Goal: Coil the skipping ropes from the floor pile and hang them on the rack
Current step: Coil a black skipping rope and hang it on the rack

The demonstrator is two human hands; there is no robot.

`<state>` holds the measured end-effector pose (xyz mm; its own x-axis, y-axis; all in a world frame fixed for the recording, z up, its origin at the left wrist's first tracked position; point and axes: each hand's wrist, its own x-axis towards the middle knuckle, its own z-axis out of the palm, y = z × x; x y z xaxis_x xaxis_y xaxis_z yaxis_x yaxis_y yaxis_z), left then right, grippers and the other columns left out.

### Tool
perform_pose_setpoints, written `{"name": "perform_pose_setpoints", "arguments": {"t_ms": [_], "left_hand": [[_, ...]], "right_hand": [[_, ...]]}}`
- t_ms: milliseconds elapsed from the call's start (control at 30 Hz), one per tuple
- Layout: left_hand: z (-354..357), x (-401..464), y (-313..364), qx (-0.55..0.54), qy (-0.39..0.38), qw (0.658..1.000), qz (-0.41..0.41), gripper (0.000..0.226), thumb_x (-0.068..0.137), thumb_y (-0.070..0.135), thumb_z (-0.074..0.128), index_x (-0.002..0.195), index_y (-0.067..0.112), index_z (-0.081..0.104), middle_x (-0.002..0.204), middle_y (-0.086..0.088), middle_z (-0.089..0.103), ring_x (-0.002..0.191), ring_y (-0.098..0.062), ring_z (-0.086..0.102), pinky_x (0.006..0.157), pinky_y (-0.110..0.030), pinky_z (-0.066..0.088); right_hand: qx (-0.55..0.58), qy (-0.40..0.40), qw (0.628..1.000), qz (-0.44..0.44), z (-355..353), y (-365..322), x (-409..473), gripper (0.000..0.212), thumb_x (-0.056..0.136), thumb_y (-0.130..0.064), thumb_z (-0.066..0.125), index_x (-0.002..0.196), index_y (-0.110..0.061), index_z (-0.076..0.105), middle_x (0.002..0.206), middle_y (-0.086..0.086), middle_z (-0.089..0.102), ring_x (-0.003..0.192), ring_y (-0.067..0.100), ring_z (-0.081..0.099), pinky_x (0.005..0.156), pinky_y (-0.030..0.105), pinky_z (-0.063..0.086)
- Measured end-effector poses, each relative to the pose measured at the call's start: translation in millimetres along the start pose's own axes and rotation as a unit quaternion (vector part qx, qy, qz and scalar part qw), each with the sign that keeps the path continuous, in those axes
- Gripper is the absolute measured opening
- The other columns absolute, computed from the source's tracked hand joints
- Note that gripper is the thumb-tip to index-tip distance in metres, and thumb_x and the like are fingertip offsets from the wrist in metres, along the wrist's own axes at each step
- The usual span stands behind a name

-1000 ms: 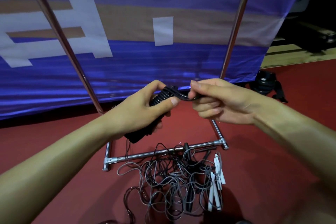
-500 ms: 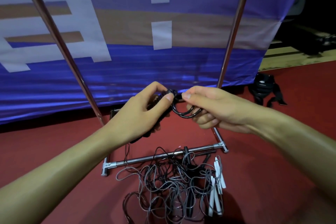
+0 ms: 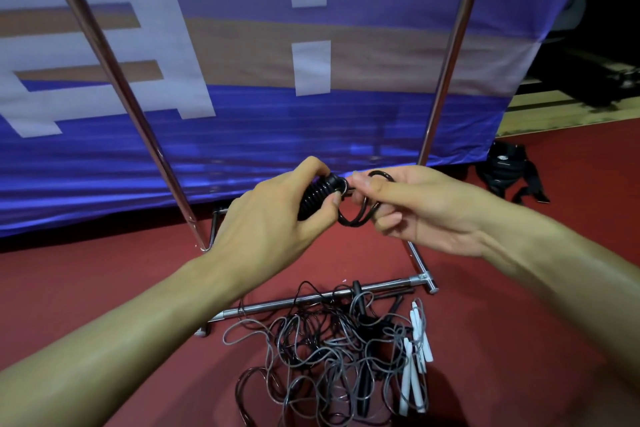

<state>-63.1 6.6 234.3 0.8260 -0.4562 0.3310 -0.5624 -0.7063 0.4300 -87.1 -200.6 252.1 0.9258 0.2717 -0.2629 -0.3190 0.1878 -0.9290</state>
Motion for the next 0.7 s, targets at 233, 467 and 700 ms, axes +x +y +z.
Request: {"name": "perform_pose_setpoints", "arguments": {"t_ms": [233,467,700], "left_hand": [[-3,0,2,0.029,0.024,0.999,0.001,0.022,0.096,0.057,0.050,0.111,0.040,0.047,0.085,0.018,0.058,0.076,-0.013,0.055,0.064,-0.036,0.049],[-1,1,-1,0.014,0.004,1.000,0.017,0.022,0.099,0.060,0.048,0.111,0.041,0.047,0.080,0.017,0.057,0.072,-0.007,0.055,0.061,-0.034,0.045],[-7,12,-19,-0.167,-0.003,0.984,-0.058,0.018,0.099,0.050,0.056,0.105,0.033,0.054,0.076,0.009,0.065,0.057,-0.021,0.064,0.055,-0.033,0.047]], "right_hand": [[0.046,-0.031,0.998,0.028,-6,-1,0,0.034,0.087,-0.032,0.067,0.110,-0.007,0.065,0.080,0.003,0.064,0.066,0.008,0.060,0.061,0.017,0.054],[-0.090,-0.059,0.993,-0.044,-11,8,1,0.026,0.089,-0.023,0.066,0.109,-0.009,0.058,0.080,-0.002,0.058,0.071,0.010,0.056,0.067,0.021,0.052],[-0.395,-0.095,0.909,-0.092,-23,8,-7,0.027,0.098,-0.014,0.066,0.120,-0.025,0.055,0.094,-0.025,0.064,0.081,0.007,0.062,0.080,0.024,0.050]]}}
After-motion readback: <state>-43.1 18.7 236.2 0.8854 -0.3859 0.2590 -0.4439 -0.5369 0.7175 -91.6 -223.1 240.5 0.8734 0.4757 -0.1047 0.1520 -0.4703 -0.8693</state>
